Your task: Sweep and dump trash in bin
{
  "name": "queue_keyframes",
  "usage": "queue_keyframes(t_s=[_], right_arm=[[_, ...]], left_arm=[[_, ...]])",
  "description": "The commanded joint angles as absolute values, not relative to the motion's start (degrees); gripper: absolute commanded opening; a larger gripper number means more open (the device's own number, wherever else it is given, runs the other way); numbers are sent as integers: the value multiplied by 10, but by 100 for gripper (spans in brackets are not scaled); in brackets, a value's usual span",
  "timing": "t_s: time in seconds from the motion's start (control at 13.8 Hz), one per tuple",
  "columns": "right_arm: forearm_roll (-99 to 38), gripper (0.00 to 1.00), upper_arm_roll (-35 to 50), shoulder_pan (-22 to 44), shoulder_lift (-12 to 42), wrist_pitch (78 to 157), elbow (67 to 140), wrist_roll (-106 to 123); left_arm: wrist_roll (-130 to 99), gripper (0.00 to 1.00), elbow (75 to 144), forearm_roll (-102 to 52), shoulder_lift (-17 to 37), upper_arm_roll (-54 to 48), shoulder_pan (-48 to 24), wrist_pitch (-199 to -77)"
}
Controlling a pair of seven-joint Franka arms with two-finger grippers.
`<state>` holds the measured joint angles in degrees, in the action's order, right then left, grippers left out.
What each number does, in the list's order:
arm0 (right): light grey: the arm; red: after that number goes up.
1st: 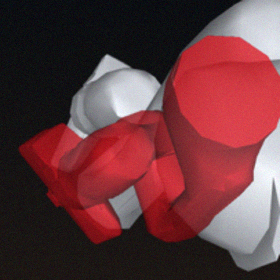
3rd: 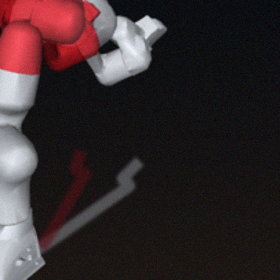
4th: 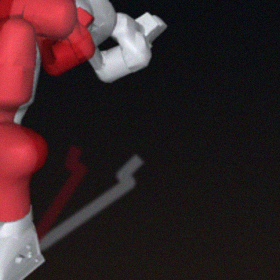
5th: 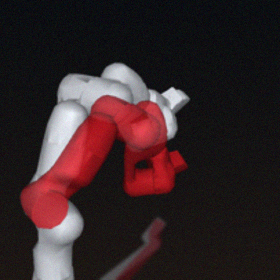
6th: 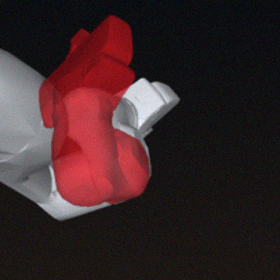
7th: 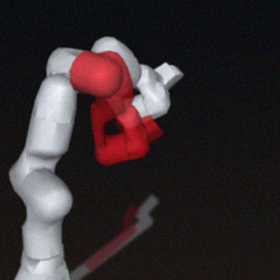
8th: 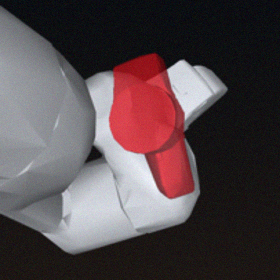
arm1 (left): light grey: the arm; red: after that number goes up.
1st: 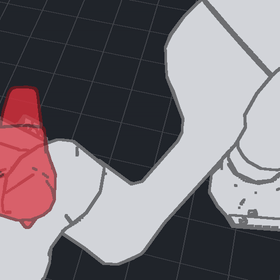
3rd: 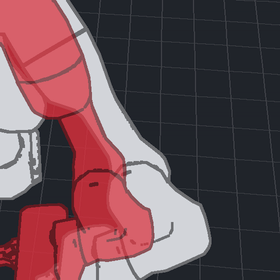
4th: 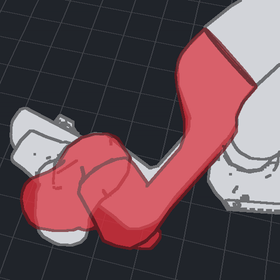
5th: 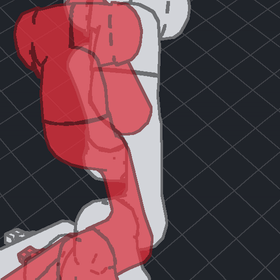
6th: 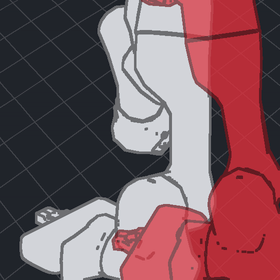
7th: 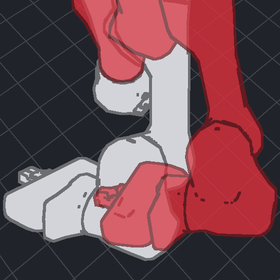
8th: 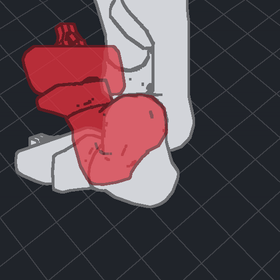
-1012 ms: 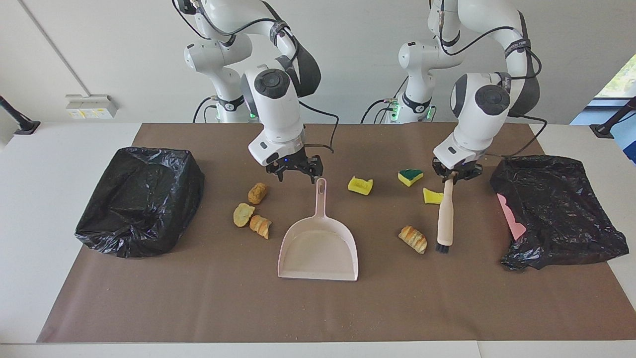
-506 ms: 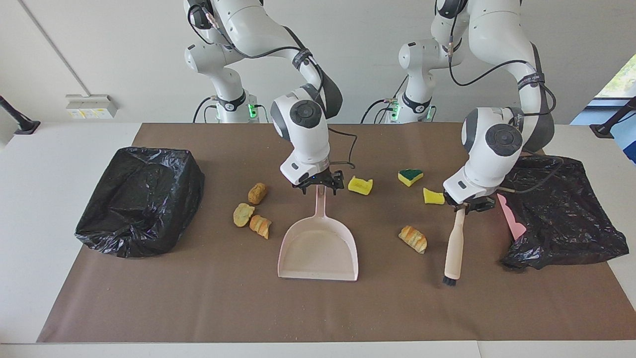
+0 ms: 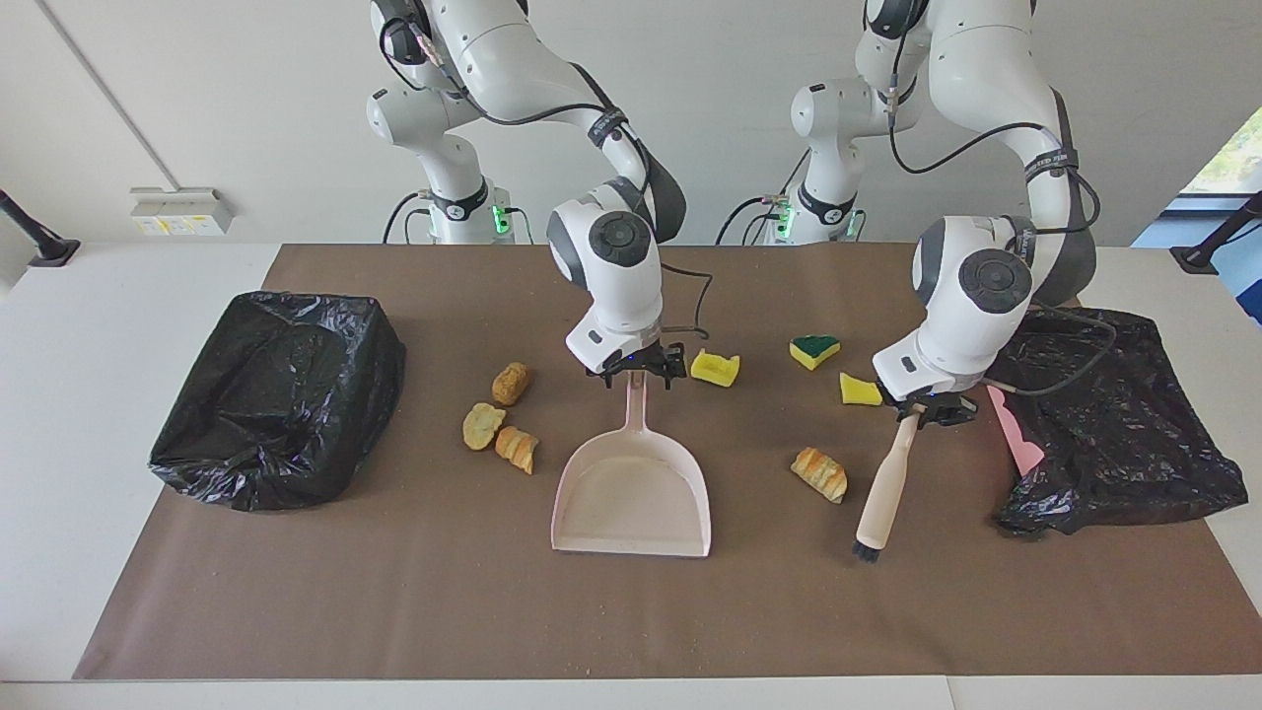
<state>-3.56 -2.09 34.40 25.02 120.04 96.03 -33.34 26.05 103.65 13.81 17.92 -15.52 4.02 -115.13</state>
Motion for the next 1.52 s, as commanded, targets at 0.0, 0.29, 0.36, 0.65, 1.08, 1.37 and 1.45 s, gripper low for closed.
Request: queue_keyframes(t_s=[0.0, 0.29, 0.36, 0.65, 1.08, 1.37, 1.45], right_arm=[[-23, 40, -24, 347, 251, 1198, 958, -332], [-24, 0, -23, 345, 251, 1194, 956, -333], [-22, 0, -23, 345, 251, 1194, 955, -319], [-21, 0, -23, 340, 224, 1185, 955, -149], [-20, 0, -31, 307, 130, 1108, 1001, 33], [-14, 0, -31, 275, 49, 1052, 1051, 135], [-1, 0, -31, 276, 29, 1052, 1072, 162]], left_arm=[[341, 0, 1071, 146, 152, -155, 35, -1159], [354, 0, 1092, 146, 128, -157, -9, -1089], [359, 0, 1103, 145, 118, -157, -21, -1073], [355, 0, 1118, 127, 85, -157, -61, -985], [259, 0, 1145, 67, -32, -151, -44, -903], [139, 0, 1227, 67, -82, -151, 28, -916], [127, 0, 1243, 67, -91, -151, 48, -925]])
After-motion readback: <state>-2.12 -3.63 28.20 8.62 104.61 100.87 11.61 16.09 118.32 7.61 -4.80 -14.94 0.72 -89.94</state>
